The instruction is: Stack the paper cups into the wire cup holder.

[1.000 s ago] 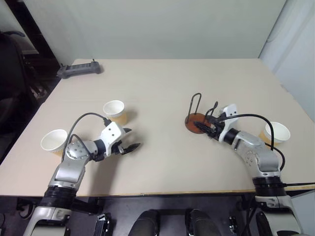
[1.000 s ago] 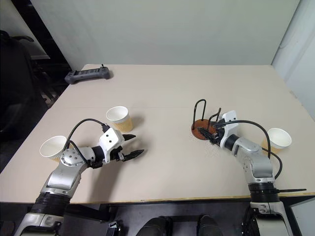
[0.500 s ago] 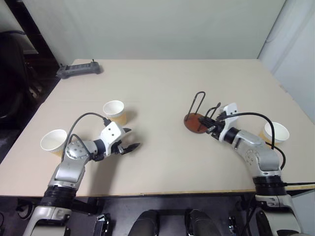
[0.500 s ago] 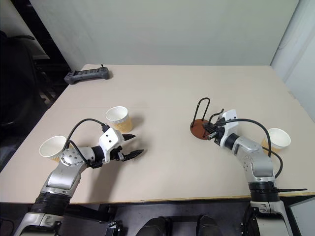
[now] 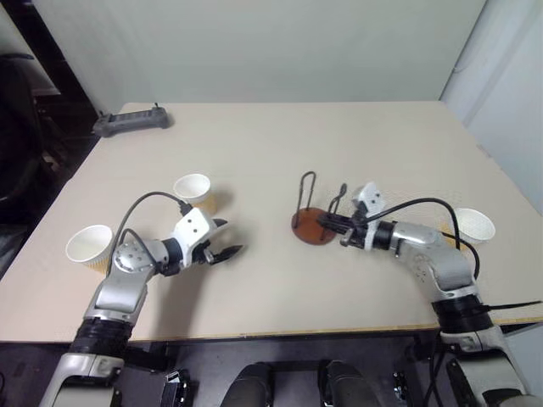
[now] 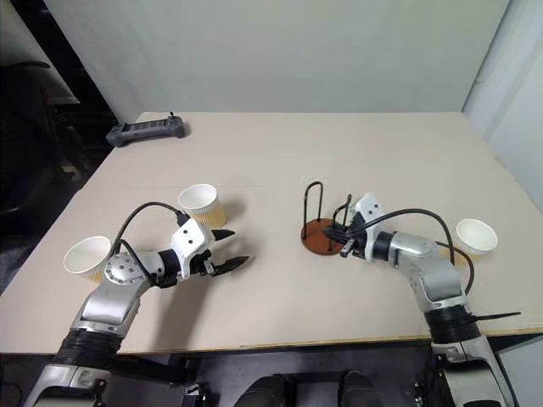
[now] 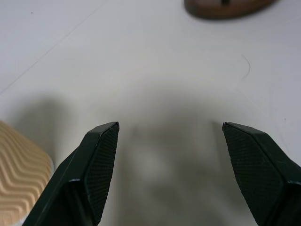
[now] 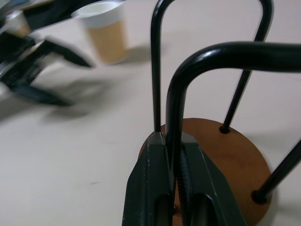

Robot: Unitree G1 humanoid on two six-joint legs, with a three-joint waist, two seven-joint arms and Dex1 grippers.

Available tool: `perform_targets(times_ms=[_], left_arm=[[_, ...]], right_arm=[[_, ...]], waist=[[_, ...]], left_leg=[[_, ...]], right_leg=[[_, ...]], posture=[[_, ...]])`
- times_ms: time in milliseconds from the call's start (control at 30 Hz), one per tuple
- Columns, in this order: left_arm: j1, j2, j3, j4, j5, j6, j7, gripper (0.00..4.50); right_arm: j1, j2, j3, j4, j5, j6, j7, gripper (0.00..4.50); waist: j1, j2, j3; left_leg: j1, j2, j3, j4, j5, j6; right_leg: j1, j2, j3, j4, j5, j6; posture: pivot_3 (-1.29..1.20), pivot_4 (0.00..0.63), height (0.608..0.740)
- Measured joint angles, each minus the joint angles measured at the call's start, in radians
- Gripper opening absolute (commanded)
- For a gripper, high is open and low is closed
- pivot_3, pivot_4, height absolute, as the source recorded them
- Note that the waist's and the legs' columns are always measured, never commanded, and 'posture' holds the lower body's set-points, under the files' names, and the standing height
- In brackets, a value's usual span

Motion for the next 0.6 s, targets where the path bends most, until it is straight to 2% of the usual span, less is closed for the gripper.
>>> perform_targets(times_ms=[233, 600], left_arm=[[0.001, 0.000, 0.000, 0.012, 0.001, 0.000, -0.003, 3.77], [0.002, 0.001, 0.000, 0.012, 0.001, 0.000, -0.004, 3.77]], right_arm=[[-0.097, -0.036, 0.068, 0.051, -0.035, -0.060, 0.137, 0.01], [-0.131, -0.018, 0.089, 0.086, -0.050, -0.085, 0.220, 0.01]], waist=[[0.001, 0.000, 0.000], [0.001, 0.000, 0.000]], left_leg=[[-0.001, 0.000, 0.000, 0.000, 0.000, 0.000], [-0.001, 0.000, 0.000, 0.000, 0.000, 0.000]], right_leg=[[-0.001, 0.000, 0.000, 0.000, -0.001, -0.001], [-0.001, 0.000, 0.000, 0.001, -0.001, -0.002]], posture=[[0.00, 0.150, 0.740], [0.00, 0.150, 0.740]])
